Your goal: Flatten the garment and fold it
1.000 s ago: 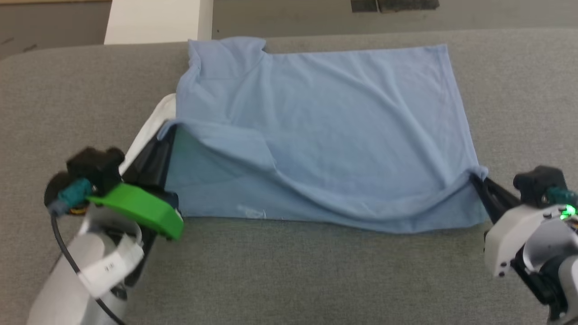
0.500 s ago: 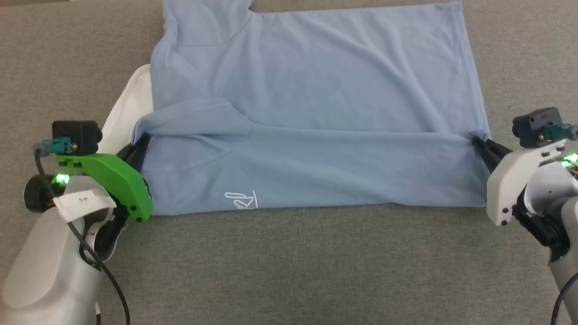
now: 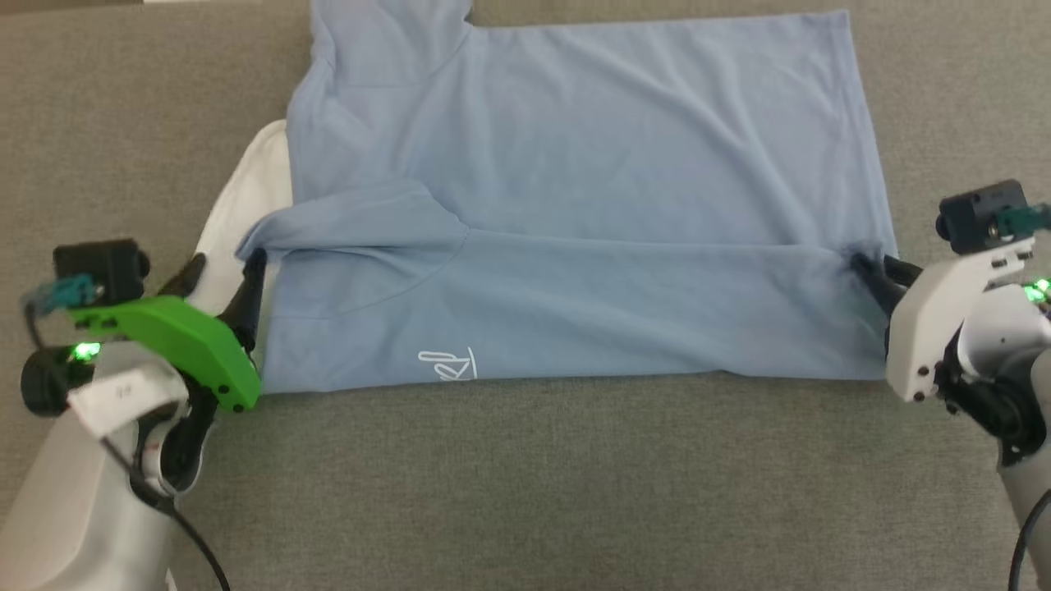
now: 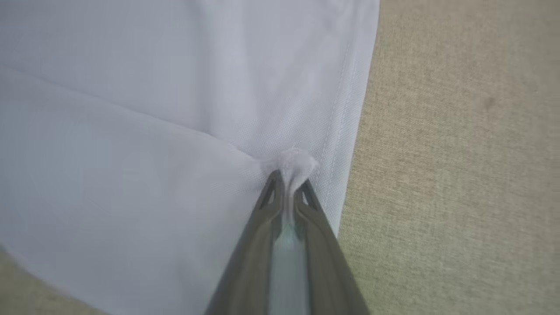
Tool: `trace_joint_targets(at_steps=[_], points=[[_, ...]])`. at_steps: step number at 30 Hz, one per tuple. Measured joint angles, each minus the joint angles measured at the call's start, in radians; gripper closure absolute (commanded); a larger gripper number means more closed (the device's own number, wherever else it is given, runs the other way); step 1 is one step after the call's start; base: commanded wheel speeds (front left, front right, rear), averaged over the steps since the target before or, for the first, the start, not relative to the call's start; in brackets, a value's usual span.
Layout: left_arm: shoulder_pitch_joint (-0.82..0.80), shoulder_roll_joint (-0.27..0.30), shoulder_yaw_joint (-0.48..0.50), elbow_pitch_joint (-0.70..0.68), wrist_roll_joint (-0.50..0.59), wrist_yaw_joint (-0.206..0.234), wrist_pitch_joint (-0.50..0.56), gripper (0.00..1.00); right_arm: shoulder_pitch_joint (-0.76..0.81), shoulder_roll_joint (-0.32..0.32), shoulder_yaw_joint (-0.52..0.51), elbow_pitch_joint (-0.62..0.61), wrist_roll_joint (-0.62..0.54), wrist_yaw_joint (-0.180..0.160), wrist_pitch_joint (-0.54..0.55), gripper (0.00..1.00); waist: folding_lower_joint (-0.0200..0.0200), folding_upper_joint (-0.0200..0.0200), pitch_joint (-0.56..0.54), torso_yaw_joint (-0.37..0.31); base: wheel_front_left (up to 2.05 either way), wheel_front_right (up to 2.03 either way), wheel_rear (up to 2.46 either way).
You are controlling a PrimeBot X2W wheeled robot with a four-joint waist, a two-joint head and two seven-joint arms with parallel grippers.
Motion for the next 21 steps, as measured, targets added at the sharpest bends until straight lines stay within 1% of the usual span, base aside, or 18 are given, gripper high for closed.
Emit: trace_joint_targets(at_steps=[3,5,8,10,12,15,18,21], points=[[0.044,-0.022,0.034,-0.051,0.037,0.042,-0.143,0.00,0.047,0.020,-0.022,-0.034,-0.019,0.000,-0.096,0.00,0.0000,0.0000,-0.030,0.001,0.00,0.00,0.00],[0.080,-0.050,0.048,-0.089,0.049,0.068,-0.221,0.00,0.085,0.038,-0.048,-0.062,-0.043,0.000,-0.173,0.00,0.0000,0.0000,-0.052,0.002,0.00,0.00,0.00],[0.143,-0.098,0.048,-0.131,0.060,0.097,-0.299,0.00,0.154,0.074,-0.092,-0.102,-0.081,0.000,-0.291,0.00,-0.0001,0.0000,-0.085,0.004,0.00,0.00,0.00],[0.182,-0.117,0.037,-0.146,0.072,0.113,-0.326,0.00,0.200,0.106,-0.118,-0.122,-0.103,0.000,-0.361,0.00,0.0000,0.0000,-0.105,0.006,0.00,0.00,0.00],[0.215,-0.138,0.028,-0.151,0.076,0.128,-0.344,0.00,0.245,0.146,-0.142,-0.140,-0.126,0.000,-0.425,0.00,-0.0001,0.0000,-0.123,0.007,0.00,0.00,0.00],[0.255,-0.159,0.011,-0.147,0.101,0.165,-0.345,0.00,0.303,0.209,-0.171,-0.160,-0.162,0.000,-0.509,0.00,-0.0001,0.0000,-0.149,0.004,0.00,0.00,0.00],[0.281,-0.165,0.007,-0.124,0.105,0.196,-0.316,0.00,0.330,0.250,-0.180,-0.169,-0.192,0.000,-0.569,0.00,-0.0001,0.0000,-0.163,-0.009,0.00,0.00,0.00],[0.295,-0.166,0.009,-0.092,0.100,0.229,-0.260,0.00,0.345,0.275,-0.172,-0.169,-0.205,0.000,-0.591,0.00,-0.0001,0.0000,-0.171,-0.029,0.00,0.00,0.00]])
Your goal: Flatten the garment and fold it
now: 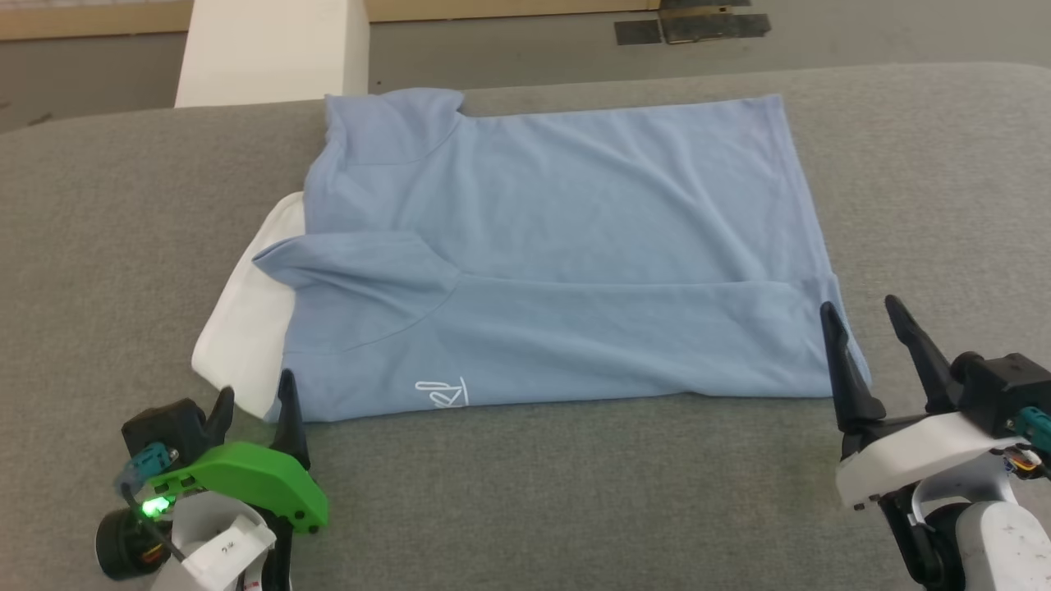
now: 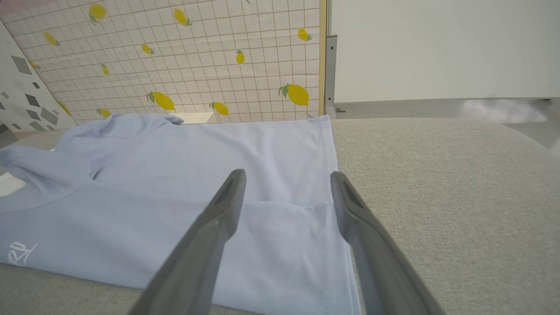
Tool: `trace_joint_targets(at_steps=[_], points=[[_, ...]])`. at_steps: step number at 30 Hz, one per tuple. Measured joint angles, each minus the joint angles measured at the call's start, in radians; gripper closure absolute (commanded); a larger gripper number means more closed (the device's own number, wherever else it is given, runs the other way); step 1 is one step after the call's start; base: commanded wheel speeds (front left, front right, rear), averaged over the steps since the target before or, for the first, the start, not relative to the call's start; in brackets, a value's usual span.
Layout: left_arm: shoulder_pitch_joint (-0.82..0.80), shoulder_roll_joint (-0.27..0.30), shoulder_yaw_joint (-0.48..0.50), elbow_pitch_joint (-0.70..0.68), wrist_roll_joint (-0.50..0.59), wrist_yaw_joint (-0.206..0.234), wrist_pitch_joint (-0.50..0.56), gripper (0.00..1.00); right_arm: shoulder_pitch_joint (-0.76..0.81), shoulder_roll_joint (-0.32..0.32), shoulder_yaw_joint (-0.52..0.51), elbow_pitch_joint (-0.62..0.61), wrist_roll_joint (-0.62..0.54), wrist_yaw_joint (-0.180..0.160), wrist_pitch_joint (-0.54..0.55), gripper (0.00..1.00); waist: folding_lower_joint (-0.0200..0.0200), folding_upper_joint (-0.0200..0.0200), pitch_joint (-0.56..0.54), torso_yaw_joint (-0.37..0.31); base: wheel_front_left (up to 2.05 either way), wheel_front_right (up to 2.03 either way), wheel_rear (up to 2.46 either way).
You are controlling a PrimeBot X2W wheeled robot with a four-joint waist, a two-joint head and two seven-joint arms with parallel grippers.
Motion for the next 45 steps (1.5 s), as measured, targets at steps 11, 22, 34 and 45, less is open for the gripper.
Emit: trace_joint_targets(at_steps=[11,22,34,45], points=[[0.008,-0.006,0.019,0.055,-0.059,0.139,0.253,0.00,0.007,0.021,0.017,0.005,-0.012,0.000,-0.008,0.00,0.0000,0.0000,-0.010,-0.064,0.00,0.00,0.00],[0.001,-0.005,0.026,0.053,-0.114,0.094,0.290,1.00,0.013,0.036,-0.006,0.036,-0.017,0.000,0.031,0.00,0.0000,0.0000,-0.003,-0.071,0.00,0.00,0.00],[-0.023,-0.016,-0.004,0.059,-0.119,0.060,0.273,1.00,-0.153,0.085,-0.157,0.224,-0.065,0.000,0.467,0.00,0.0000,0.0000,0.009,-0.033,0.00,0.00,0.00],[-0.043,-0.024,-0.031,0.055,-0.116,0.042,0.261,1.00,-0.230,0.085,-0.206,0.236,-0.117,0.000,0.857,1.00,0.0000,0.0000,0.031,0.010,0.00,0.00,0.00]])
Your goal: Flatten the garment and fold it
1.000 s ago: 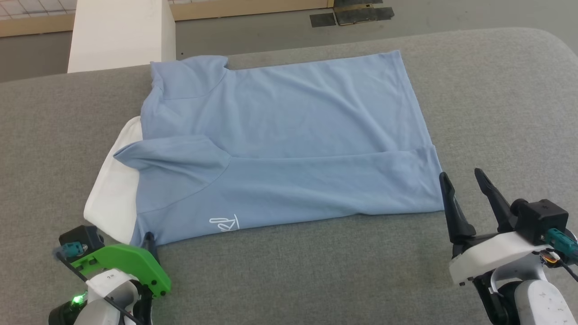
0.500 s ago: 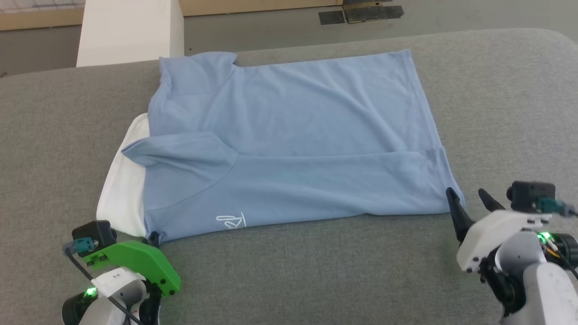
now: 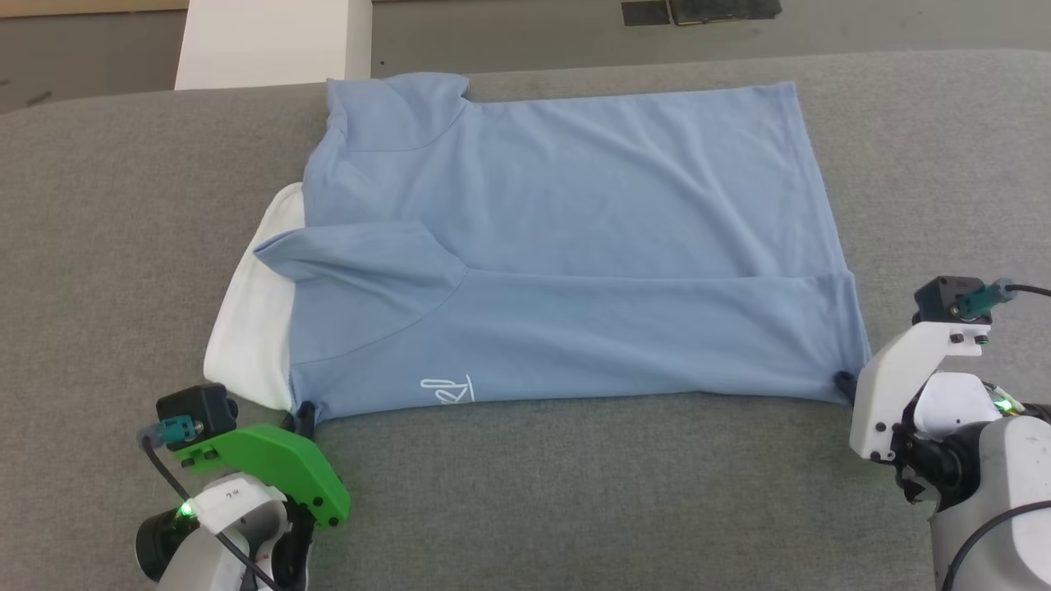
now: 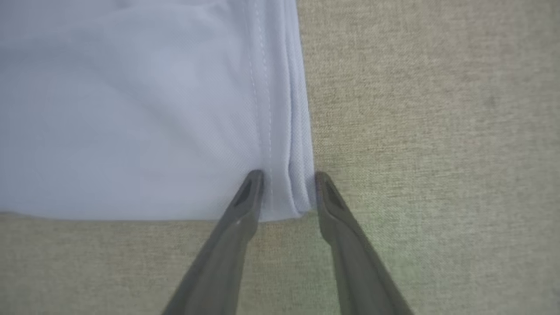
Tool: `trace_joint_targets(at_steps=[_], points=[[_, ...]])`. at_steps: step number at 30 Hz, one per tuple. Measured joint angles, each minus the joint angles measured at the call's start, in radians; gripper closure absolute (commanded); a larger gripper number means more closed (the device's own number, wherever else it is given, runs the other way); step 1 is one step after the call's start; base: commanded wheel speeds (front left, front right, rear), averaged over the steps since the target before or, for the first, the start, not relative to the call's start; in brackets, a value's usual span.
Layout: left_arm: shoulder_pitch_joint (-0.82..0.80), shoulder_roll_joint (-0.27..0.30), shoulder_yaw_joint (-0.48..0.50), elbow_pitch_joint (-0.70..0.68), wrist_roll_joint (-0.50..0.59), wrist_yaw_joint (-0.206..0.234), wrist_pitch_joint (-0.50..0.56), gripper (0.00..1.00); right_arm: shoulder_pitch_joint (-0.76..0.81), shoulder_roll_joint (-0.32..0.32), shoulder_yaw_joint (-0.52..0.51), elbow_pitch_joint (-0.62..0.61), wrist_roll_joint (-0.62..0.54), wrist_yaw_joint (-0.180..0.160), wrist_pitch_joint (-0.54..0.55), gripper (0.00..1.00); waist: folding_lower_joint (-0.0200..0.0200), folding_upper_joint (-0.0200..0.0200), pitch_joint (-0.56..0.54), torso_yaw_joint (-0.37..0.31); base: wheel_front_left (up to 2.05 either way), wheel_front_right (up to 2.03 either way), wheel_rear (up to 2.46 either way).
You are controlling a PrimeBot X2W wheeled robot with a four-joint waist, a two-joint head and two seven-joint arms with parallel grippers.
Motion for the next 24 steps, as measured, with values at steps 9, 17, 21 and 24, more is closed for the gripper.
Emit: trace_joint_targets(at_steps=[9,17,21,24], points=[[0.008,0.002,0.001,-0.012,0.026,-0.009,-0.097,1.00,0.061,0.007,-0.015,-0.114,0.008,0.000,-0.099,1.00,0.0000,0.0000,-0.023,0.006,0.00,0.00,0.00],[0.137,0.049,0.005,-0.157,0.060,0.030,-0.083,1.00,0.219,0.008,-0.030,-0.325,0.043,0.001,-0.114,1.00,0.0000,0.0000,-0.069,0.003,0.00,0.00,0.00],[0.224,0.067,0.002,-0.215,0.060,0.060,-0.043,1.00,0.307,0.010,-0.047,-0.401,0.063,0.001,-0.087,1.00,0.0000,0.0000,-0.076,-0.001,0.00,0.00,0.00],[0.292,0.073,-0.008,-0.256,0.059,0.082,0.003,1.00,0.366,0.010,-0.061,-0.419,0.098,0.001,-0.067,1.00,0.0000,0.0000,-0.072,-0.003,0.00,0.00,0.00]])
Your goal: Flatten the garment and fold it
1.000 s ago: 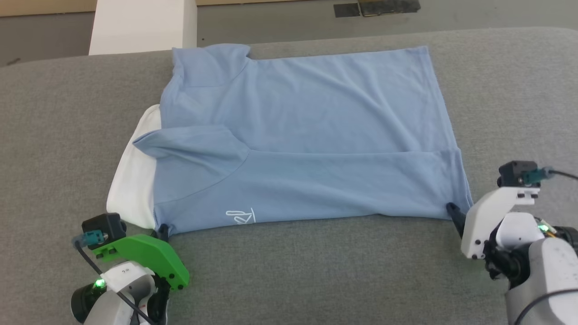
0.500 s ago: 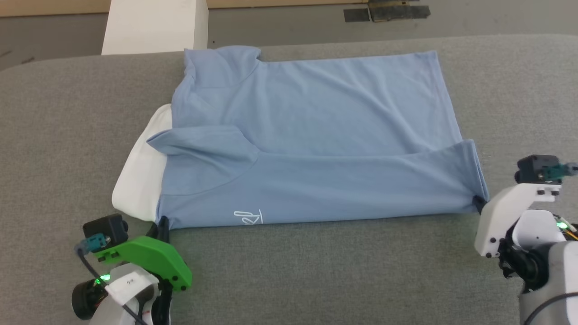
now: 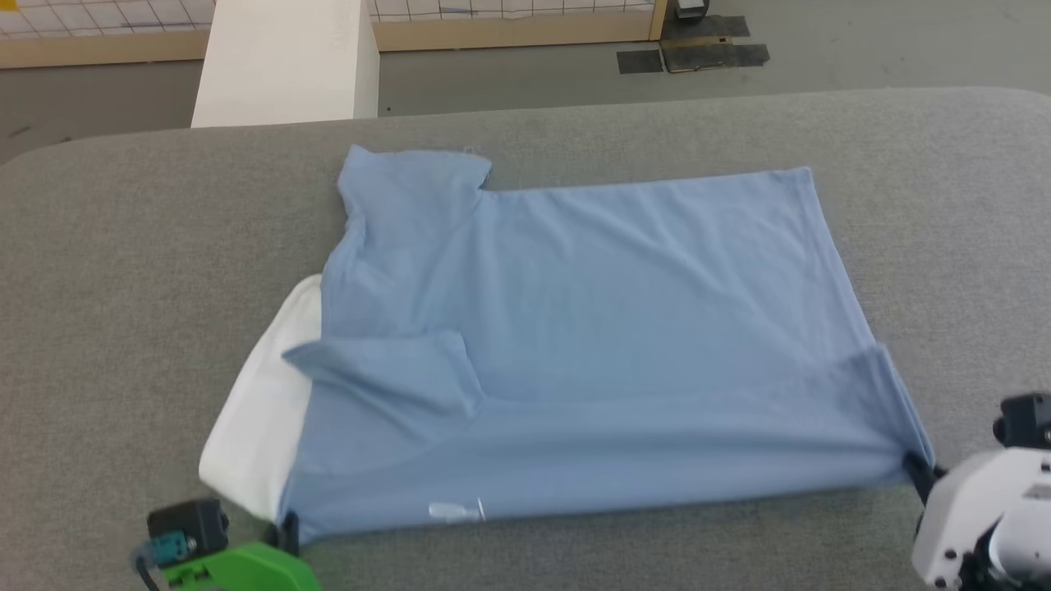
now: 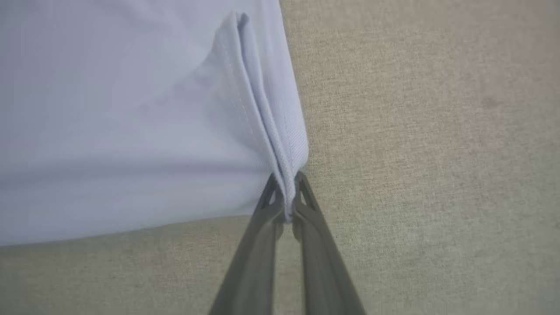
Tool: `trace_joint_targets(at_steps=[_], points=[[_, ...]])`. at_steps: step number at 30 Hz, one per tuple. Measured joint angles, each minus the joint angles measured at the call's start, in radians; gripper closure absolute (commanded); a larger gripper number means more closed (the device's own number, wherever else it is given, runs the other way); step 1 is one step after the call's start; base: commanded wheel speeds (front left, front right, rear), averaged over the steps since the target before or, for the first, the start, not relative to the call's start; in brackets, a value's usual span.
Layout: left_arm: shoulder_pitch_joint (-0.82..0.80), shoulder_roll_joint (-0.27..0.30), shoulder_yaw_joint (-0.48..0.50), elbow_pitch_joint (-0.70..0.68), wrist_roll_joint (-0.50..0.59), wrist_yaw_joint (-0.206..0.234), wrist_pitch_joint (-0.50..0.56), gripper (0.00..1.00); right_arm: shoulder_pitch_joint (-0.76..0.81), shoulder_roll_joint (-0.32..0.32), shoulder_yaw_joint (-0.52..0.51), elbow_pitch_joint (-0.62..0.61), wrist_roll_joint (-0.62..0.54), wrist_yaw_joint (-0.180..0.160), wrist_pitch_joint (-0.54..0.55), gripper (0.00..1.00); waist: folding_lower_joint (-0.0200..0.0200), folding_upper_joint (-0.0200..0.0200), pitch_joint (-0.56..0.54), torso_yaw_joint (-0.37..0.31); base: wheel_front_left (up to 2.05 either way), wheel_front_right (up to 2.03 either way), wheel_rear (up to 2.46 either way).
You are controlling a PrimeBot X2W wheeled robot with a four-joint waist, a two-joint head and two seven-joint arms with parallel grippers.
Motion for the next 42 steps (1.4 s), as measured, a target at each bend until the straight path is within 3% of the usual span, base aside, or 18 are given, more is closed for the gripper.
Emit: trace_joint_targets(at_steps=[9,17,18,19,20,21,23,31,36,42], points=[[0.058,0.012,-0.018,-0.010,-0.026,0.004,0.054,1.00,0.083,0.000,-0.025,0.104,0.048,0.000,0.028,1.00,0.0000,0.0000,0.011,0.008,0.00,0.00,0.00],[0.043,0.012,-0.022,0.052,-0.057,-0.030,0.056,1.00,0.056,-0.007,-0.010,0.220,0.051,0.000,-0.047,1.00,0.0000,0.0000,0.011,0.001,0.00,0.00,0.00],[0.043,0.012,-0.021,0.054,-0.060,-0.031,0.056,0.89,0.055,-0.007,-0.009,0.225,0.054,0.000,-0.059,1.00,0.0000,0.0000,0.010,-0.001,0.00,0.00,0.00],[0.043,0.012,-0.021,0.055,-0.064,-0.034,0.056,0.61,0.055,-0.007,-0.006,0.228,0.061,0.000,-0.074,1.00,0.0000,0.0000,0.009,-0.002,0.00,0.00,0.00],[0.043,0.012,-0.020,0.054,-0.066,-0.035,0.056,0.00,0.055,-0.007,-0.002,0.229,0.068,0.000,-0.091,0.71,0.0000,0.0000,0.007,-0.005,0.00,0.00,0.00],[0.046,0.012,-0.019,0.043,-0.072,-0.042,0.056,0.00,0.057,-0.007,0.009,0.223,0.079,0.000,-0.130,0.12,0.0000,0.0000,0.003,-0.009,0.00,0.00,0.00],[0.049,0.014,-0.016,0.014,-0.073,-0.048,0.051,0.00,0.061,-0.006,0.027,0.195,0.089,0.000,-0.182,0.00,0.0000,0.0001,-0.002,-0.013,0.00,0.00,0.00],[0.027,0.095,0.035,-0.102,-0.018,-0.067,-0.040,0.00,0.084,-0.004,0.104,0.044,0.037,-0.001,-0.435,0.00,0.0000,0.0000,-0.012,-0.038,0.00,0.00,0.00],[-0.167,0.152,0.024,-0.115,0.054,-0.154,-0.110,0.00,0.072,-0.042,0.167,0.018,0.000,-0.001,-0.622,0.00,0.0000,0.0000,0.014,-0.053,0.00,0.00,0.00],[-0.475,0.201,-0.040,-0.026,0.131,-0.269,-0.096,0.00,-0.013,-0.112,0.245,0.030,-0.022,-0.001,-0.760,0.00,0.0000,0.0000,0.071,-0.073,0.00,0.00,0.00]])
